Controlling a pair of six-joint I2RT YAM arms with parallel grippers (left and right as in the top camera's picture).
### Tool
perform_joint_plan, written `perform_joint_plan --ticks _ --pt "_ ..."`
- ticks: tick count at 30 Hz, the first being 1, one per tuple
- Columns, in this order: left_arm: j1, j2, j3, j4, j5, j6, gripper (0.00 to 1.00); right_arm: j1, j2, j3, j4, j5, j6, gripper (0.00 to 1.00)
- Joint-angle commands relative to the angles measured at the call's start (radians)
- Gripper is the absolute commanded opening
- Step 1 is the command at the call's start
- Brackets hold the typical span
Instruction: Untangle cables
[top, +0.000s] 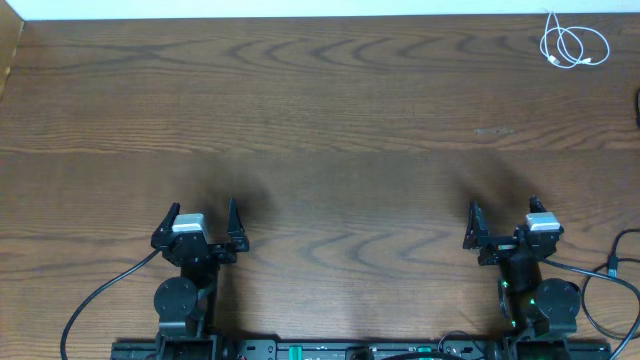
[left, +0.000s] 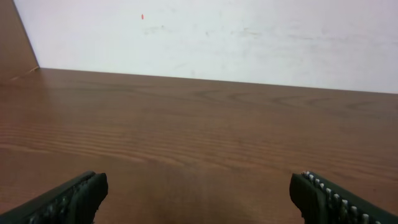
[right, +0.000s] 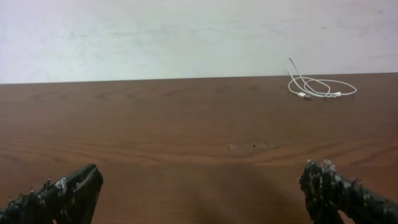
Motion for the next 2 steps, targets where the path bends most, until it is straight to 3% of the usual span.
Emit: perform_joint_plan --ticks 1,2 --pt "0.006 -0.006 -0.016 -0.043 -0.011 0.01 0.99 0.004 -0.005 -0.001 -0.004 0.007 0.009 0.99" --pt "0.006 -0.006 -0.016 -0.043 -0.011 0.01 0.99 0.004 -0.005 -0.001 -0.004 0.007 0.009 0.99"
